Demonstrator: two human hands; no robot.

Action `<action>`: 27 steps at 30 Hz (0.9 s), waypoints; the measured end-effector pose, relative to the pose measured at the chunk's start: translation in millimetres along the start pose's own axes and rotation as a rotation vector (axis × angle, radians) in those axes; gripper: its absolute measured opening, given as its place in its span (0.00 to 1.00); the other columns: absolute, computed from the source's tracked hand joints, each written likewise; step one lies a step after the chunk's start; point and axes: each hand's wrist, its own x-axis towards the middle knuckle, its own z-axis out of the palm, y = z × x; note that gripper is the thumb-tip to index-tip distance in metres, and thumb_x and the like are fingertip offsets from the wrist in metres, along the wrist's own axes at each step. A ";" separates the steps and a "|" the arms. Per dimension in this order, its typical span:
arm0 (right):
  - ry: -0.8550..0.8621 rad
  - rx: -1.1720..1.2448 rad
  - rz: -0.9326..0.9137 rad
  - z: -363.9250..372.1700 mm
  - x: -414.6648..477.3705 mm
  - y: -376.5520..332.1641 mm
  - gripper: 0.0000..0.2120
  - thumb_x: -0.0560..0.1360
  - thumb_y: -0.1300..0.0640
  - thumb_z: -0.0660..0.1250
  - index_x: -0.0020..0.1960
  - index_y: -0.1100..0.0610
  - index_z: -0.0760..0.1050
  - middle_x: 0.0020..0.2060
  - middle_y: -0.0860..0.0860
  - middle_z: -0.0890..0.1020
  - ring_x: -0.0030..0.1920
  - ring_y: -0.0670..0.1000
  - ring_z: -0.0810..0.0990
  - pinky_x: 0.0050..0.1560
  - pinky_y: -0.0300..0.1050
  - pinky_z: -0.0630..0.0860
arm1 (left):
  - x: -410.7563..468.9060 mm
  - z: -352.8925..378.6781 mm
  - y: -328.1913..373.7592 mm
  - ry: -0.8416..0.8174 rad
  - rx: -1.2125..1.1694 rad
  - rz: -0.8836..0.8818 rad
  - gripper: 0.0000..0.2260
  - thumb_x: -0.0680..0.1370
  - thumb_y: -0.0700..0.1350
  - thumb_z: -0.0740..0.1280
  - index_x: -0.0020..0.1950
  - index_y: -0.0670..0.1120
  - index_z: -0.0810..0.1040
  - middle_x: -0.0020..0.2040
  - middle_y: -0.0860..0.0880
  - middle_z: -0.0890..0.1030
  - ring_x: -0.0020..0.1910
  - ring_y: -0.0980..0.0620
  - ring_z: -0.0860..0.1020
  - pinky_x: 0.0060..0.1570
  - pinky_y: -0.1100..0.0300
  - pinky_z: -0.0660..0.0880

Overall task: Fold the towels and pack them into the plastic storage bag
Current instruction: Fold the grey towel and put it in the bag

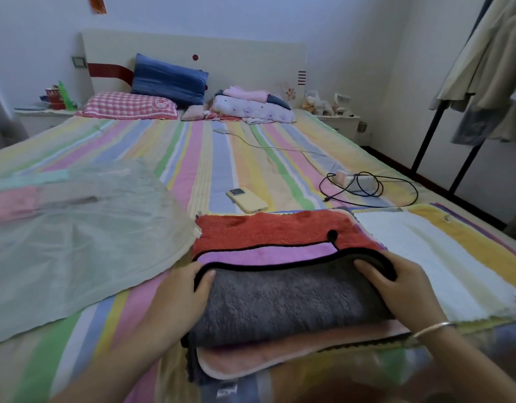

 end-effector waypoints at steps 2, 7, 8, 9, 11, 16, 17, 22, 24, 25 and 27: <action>0.018 -0.049 0.018 6.6 20.1 -0.5 0.04 0.71 0.54 0.73 0.45 0.53 0.82 0.36 0.46 0.83 0.40 0.49 0.80 0.41 0.44 0.71 | 11.3 -4.4 9.2 0.111 0.025 -0.015 0.11 0.80 0.48 0.63 0.37 0.51 0.71 0.35 0.53 0.77 0.36 0.53 0.75 0.35 0.58 0.64; -0.067 -0.226 0.046 31.6 64.9 4.4 0.12 0.72 0.46 0.71 0.41 0.54 0.81 0.36 0.52 0.82 0.39 0.55 0.78 0.40 0.48 0.72 | 44.2 0.7 3.7 0.069 0.211 -0.127 0.10 0.81 0.51 0.60 0.43 0.49 0.71 0.43 0.46 0.79 0.46 0.42 0.77 0.42 0.53 0.71; -0.096 -0.277 0.064 37.7 69.9 7.6 0.14 0.72 0.44 0.70 0.41 0.55 0.80 0.35 0.52 0.82 0.38 0.54 0.77 0.38 0.47 0.71 | 48.1 4.7 0.4 0.038 0.261 -0.141 0.10 0.81 0.51 0.59 0.45 0.47 0.72 0.46 0.45 0.80 0.49 0.41 0.77 0.43 0.52 0.72; -0.125 -0.324 0.083 43.3 72.8 11.2 0.16 0.72 0.43 0.70 0.40 0.56 0.80 0.34 0.52 0.81 0.36 0.52 0.76 0.36 0.46 0.70 | 50.5 8.2 -0.8 0.020 0.307 -0.155 0.11 0.82 0.51 0.58 0.48 0.46 0.74 0.48 0.44 0.80 0.50 0.41 0.78 0.44 0.53 0.72; -0.168 -0.388 0.119 52.3 74.4 20.1 0.17 0.71 0.40 0.69 0.37 0.54 0.78 0.31 0.49 0.79 0.33 0.49 0.75 0.33 0.45 0.68 | 53.5 12.8 -1.7 0.023 0.365 -0.154 0.12 0.82 0.51 0.57 0.53 0.45 0.75 0.51 0.44 0.80 0.52 0.41 0.78 0.44 0.53 0.71; -0.186 -0.490 0.147 56.4 67.7 23.1 0.17 0.71 0.36 0.66 0.41 0.50 0.74 0.39 0.49 0.82 0.42 0.54 0.79 0.42 0.48 0.75 | 46.5 9.7 11.3 0.047 0.618 -0.101 0.12 0.80 0.51 0.61 0.58 0.46 0.71 0.49 0.45 0.81 0.48 0.42 0.80 0.38 0.54 0.69; -0.178 -0.542 0.153 54.5 66.2 19.9 0.18 0.71 0.35 0.65 0.44 0.50 0.73 0.42 0.49 0.82 0.46 0.56 0.79 0.43 0.47 0.74 | 45.2 7.8 15.5 0.078 0.701 -0.058 0.13 0.77 0.49 0.67 0.58 0.45 0.72 0.47 0.45 0.80 0.45 0.42 0.80 0.35 0.54 0.70; -0.283 -0.771 0.332 39.4 60.1 10.3 0.27 0.72 0.30 0.56 0.48 0.54 0.72 0.45 0.52 0.79 0.47 0.56 0.78 0.42 0.46 0.71 | 34.1 18.0 61.2 -0.047 0.404 0.307 0.20 0.78 0.47 0.64 0.70 0.46 0.71 0.72 0.47 0.70 0.70 0.47 0.68 0.70 0.51 0.64; -0.372 -0.712 0.399 33.4 60.2 9.5 0.28 0.73 0.30 0.56 0.42 0.55 0.74 0.39 0.51 0.78 0.43 0.55 0.77 0.40 0.45 0.71 | 28.2 33.4 79.3 -0.249 0.287 0.314 0.23 0.83 0.52 0.54 0.78 0.50 0.59 0.79 0.51 0.56 0.78 0.53 0.54 0.77 0.55 0.49; -0.419 -0.666 0.425 30.4 61.1 8.9 0.28 0.73 0.31 0.57 0.40 0.56 0.75 0.38 0.51 0.78 0.42 0.54 0.77 0.40 0.45 0.70 | 26.4 42.7 83.4 -0.324 0.290 0.310 0.25 0.83 0.55 0.51 0.79 0.51 0.54 0.80 0.51 0.51 0.78 0.54 0.49 0.77 0.54 0.44; -0.480 -0.542 0.488 24.6 63.1 7.8 0.28 0.72 0.31 0.60 0.39 0.57 0.76 0.40 0.53 0.80 0.43 0.54 0.78 0.41 0.46 0.70 | 21.3 63.2 80.4 -0.433 0.336 0.281 0.29 0.81 0.62 0.45 0.80 0.52 0.47 0.80 0.51 0.44 0.78 0.54 0.41 0.77 0.50 0.39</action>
